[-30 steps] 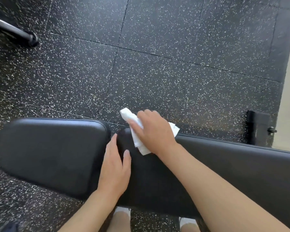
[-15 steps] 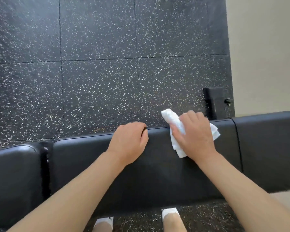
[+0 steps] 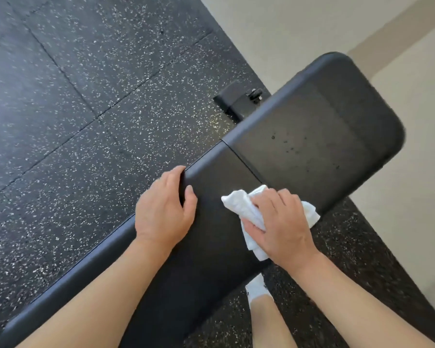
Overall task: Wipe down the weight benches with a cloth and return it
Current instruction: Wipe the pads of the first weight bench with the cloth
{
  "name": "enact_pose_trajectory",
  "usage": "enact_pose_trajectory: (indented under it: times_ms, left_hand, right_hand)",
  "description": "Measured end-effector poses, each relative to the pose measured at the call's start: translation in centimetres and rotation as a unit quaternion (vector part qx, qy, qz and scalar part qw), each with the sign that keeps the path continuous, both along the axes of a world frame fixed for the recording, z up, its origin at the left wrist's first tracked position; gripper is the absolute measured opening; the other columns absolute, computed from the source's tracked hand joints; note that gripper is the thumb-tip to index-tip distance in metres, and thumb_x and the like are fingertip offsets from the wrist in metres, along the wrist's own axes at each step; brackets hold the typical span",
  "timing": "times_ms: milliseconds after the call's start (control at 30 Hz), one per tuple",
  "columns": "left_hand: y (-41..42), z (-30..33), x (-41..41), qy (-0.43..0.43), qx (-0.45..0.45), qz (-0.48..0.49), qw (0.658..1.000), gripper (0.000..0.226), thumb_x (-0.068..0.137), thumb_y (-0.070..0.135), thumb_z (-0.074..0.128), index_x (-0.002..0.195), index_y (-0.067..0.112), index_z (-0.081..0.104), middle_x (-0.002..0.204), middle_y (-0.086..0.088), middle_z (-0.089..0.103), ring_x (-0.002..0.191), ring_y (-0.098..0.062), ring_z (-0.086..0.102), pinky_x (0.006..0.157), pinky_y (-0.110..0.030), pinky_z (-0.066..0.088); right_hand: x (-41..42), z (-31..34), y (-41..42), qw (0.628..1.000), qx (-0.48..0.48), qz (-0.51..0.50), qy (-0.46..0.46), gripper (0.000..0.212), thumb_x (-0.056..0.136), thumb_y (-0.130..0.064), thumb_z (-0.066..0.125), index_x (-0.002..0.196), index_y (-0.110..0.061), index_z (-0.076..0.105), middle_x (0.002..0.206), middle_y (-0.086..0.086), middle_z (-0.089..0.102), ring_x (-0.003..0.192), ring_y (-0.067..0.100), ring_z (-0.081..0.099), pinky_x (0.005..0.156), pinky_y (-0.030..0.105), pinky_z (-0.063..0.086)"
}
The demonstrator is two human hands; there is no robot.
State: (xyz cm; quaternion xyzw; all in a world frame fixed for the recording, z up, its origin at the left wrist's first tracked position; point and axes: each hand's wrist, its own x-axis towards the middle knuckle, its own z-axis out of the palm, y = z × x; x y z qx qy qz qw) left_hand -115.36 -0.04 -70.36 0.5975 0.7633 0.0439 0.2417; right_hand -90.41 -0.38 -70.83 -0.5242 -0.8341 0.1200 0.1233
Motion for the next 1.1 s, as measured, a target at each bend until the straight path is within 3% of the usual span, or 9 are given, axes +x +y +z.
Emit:
enact_pose_trajectory:
  times_ms: [167,300,433,533,667,833,900,967,1100]
  left_hand:
    - [-0.1,-0.4,0.0,0.012,0.015,-0.006,1.0,0.045,0.098,0.045,0.035,0.138,0.027,0.047,0.125,0.007,0.064,0.108,-0.023,0.063,0.081,-0.041,0.05]
    - [-0.2,-0.6,0.0,-0.004,0.019,-0.038,0.999,0.051,0.099,0.042,0.034,0.146,0.023,0.041,0.138,0.002,0.058,0.12,-0.028,0.059,0.088,-0.047,0.048]
    - [-0.2,-0.3,-0.1,0.009,0.044,-0.203,0.978,0.065,0.099,0.022,0.049,0.16,0.008,0.031,0.163,-0.018,0.033,0.146,-0.04,0.037,0.116,-0.055,0.035]
    - [-1.8,0.3,-0.2,0.086,0.057,-0.332,0.938,0.069,0.099,0.032,0.044,0.163,0.013,0.028,0.169,-0.023,0.019,0.152,-0.05,0.022,0.12,-0.061,0.028]
    - [-7.1,0.0,-0.6,0.098,0.074,-0.419,0.899,0.068,0.098,0.035,0.037,0.164,0.024,0.027,0.173,-0.009,0.017,0.157,-0.044,0.014,0.121,-0.067,0.021]
    - [-8.3,-1.2,-0.4,0.054,0.124,-0.379,0.915,0.068,0.094,0.032,0.044,0.162,0.032,0.034,0.172,0.001,0.022,0.161,-0.032,0.013,0.126,-0.059,0.015]
    - [-8.4,-1.3,-0.4,0.055,0.134,-0.381,0.913,0.069,0.094,0.031,0.045,0.162,0.033,0.034,0.172,0.002,0.023,0.161,-0.031,0.013,0.127,-0.058,0.015]
    - [-8.4,-1.7,-0.4,0.057,0.15,-0.382,0.91,0.069,0.094,0.03,0.046,0.162,0.033,0.034,0.172,0.003,0.022,0.161,-0.03,0.013,0.127,-0.057,0.015]
    - [-8.4,-2.4,-0.8,0.054,0.176,-0.382,0.906,0.069,0.093,0.029,0.044,0.161,0.033,0.034,0.172,0.004,0.022,0.161,-0.029,0.014,0.127,-0.056,0.015]
  right_hand:
    - [-4.6,-0.2,-1.0,0.986,0.001,-0.167,0.012,0.028,0.095,-0.041,0.062,0.092,-0.013,0.065,0.09,0.001,0.059,0.075,0.025,0.045,0.065,0.041,0.037]
    - [-8.2,0.1,-3.4,0.991,0.004,-0.134,0.016,0.031,0.095,-0.044,0.064,0.096,-0.012,0.065,0.094,0.004,0.061,0.075,0.026,0.046,0.064,0.042,0.039]
    - [-6.5,0.4,-5.8,0.998,0.035,-0.059,-0.011,0.035,0.096,-0.044,0.062,0.098,-0.01,0.068,0.095,0.006,0.062,0.075,0.027,0.05,0.063,0.041,0.04]
    - [-2.0,0.3,-6.9,0.985,0.051,-0.165,-0.013,0.038,0.096,-0.042,0.056,0.099,-0.006,0.068,0.096,0.01,0.064,0.078,0.034,0.054,0.066,0.046,0.044]
    - [-3.3,0.2,-9.2,0.916,-0.009,-0.399,0.041,0.036,0.098,-0.042,0.049,0.101,-0.008,0.061,0.105,0.01,0.06,0.087,0.034,0.051,0.075,0.048,0.043]
    - [-9.5,-1.4,-14.7,0.87,0.013,-0.458,0.185,0.024,0.102,-0.036,0.053,0.101,-0.013,0.056,0.109,0.001,0.056,0.087,0.024,0.043,0.078,0.038,0.041]
    - [-11.5,-2.2,-17.6,0.815,0.021,-0.507,0.28,0.024,0.104,-0.039,0.051,0.106,-0.015,0.054,0.109,-0.003,0.053,0.091,0.022,0.045,0.082,0.035,0.041]
    - [-13.8,-2.8,-19.6,0.732,0.013,-0.574,0.368,0.026,0.105,-0.045,0.047,0.11,-0.02,0.051,0.107,-0.007,0.049,0.094,0.02,0.048,0.083,0.038,0.044]
    - [-15.6,-3.2,-19.4,0.622,0.009,-0.65,0.436,0.031,0.104,-0.055,0.042,0.111,-0.026,0.047,0.102,-0.005,0.055,0.092,0.021,0.055,0.08,0.039,0.047]
